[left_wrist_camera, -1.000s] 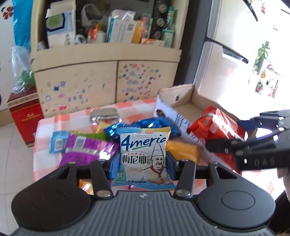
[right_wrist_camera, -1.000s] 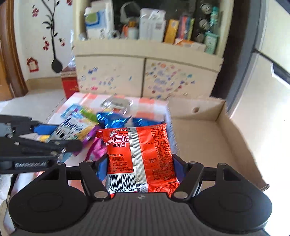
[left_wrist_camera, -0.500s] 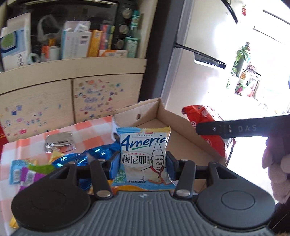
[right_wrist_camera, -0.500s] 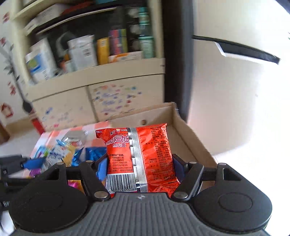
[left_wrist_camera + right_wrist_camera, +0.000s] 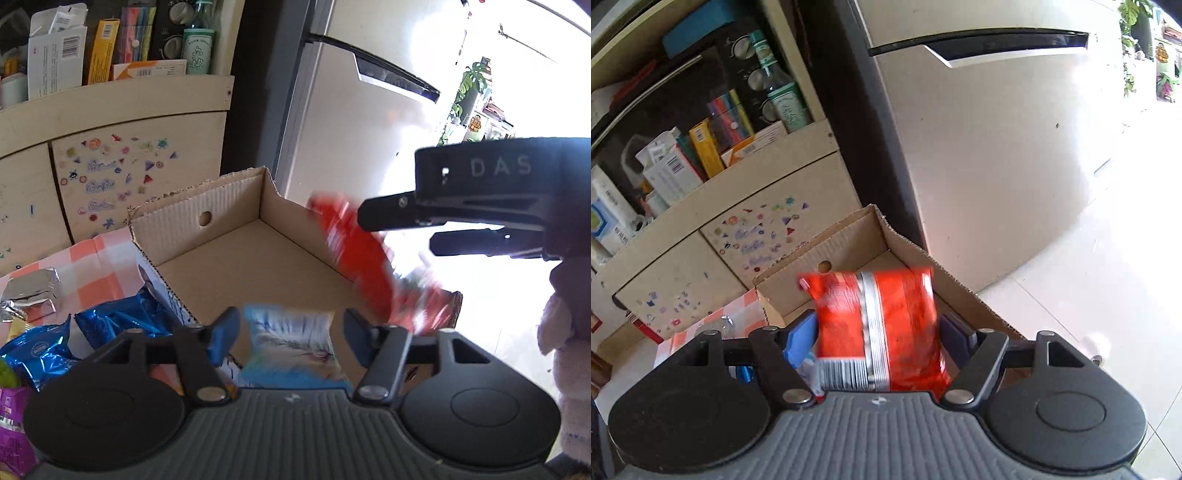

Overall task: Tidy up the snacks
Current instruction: 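Carry both packets into the cardboard box and open both grippers, then return both tools from the box to the snack pile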

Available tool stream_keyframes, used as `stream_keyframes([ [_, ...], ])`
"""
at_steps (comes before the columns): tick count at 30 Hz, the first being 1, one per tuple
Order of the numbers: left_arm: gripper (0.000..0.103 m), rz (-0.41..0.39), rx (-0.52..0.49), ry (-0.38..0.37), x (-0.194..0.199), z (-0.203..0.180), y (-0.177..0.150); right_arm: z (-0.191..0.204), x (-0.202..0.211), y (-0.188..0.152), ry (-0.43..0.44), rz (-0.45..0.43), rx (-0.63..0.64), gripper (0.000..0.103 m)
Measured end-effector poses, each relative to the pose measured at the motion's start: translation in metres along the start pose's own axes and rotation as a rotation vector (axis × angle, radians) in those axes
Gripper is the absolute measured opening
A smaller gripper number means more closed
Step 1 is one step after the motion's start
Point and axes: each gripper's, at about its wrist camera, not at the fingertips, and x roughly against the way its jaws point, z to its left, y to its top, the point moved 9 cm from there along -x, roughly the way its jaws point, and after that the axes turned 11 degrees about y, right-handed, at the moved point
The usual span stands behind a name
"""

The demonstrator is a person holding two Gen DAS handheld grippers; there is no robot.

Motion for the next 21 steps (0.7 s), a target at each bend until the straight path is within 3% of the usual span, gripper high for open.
stream_keyframes([
  [3,0.089,-0.004,-0.012,0.012,0.004,0.001,0.004,0.002,0.003,0.002,-0.019,-0.015,0.036,0.093],
  [9,0.09,0.02,-0.02,0.035,0.017,0.025,0.003,0.017,-0.001,-0.001,0.043,0.003,0.07,0.094],
  [21,0.09,0.037,0.0,0.128,0.053,0.111,-0.003,0.073,-0.02,-0.015,0.194,0.058,0.211,0.097],
])
